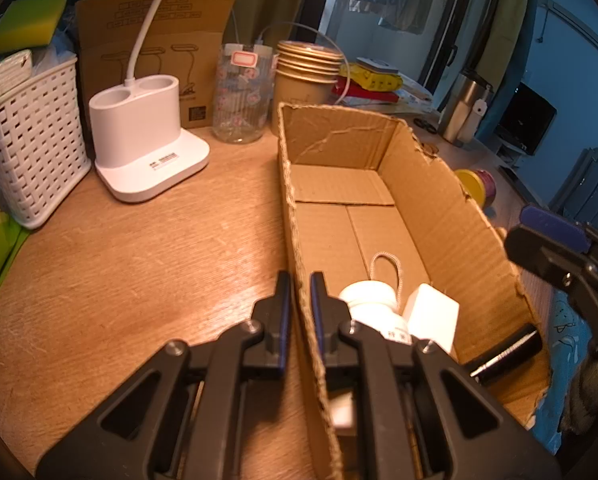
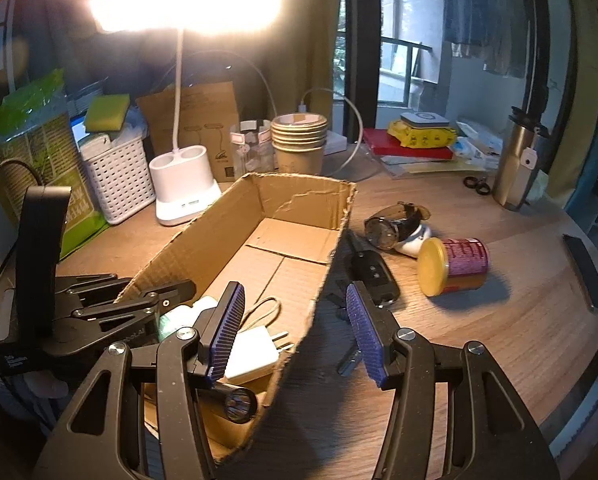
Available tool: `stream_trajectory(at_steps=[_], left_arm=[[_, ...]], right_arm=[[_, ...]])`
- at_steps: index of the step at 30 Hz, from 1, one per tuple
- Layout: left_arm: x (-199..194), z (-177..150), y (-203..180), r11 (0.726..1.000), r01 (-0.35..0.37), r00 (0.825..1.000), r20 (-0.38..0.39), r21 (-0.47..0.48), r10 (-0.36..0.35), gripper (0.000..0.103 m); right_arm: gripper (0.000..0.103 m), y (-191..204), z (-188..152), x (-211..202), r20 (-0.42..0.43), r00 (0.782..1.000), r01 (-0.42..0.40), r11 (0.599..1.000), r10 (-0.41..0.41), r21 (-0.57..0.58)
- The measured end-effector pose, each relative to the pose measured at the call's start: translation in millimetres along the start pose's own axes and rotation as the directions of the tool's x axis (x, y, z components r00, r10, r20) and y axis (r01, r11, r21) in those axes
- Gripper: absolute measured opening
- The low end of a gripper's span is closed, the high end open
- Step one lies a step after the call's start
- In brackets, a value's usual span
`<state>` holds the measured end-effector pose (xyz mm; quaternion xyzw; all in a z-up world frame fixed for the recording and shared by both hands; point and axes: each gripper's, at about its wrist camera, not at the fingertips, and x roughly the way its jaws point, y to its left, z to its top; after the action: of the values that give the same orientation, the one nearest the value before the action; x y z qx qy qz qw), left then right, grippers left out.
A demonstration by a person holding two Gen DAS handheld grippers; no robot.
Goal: Organize rigid objects
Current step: 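Withdraw the right gripper and move it to the red-and-gold can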
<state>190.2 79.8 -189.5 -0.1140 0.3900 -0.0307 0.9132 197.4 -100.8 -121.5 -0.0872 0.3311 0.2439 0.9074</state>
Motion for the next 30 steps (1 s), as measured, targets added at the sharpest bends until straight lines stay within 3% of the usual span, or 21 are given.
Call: stream_trajectory(at_steps=[10,20,30], left_arm=[[0.0,0.0,-0.1,1.0,0.0,1.0,0.0,0.0,0.0,0.011],[0.0,-0.1,-0.3,1.0,0.001,1.0,0.0,0.0,-0.001,0.011],[0.0,-0.1,-0.2,1.0,0.0,1.0,0.0,0.0,0.0,0.011]], right_arm=[[0.056,-20.8,0.8,-7.7,0.016,0.999,0.034,0.998,-0.035,0.044],[0.056,-58.6,-4.4,-12.8,0.016,0.993,0.117,0.987,-0.119,0.11],[0.059,-101.2,-16.3,8.2,-0.03,0.983,0.183,0.967,-0.181,0.176]])
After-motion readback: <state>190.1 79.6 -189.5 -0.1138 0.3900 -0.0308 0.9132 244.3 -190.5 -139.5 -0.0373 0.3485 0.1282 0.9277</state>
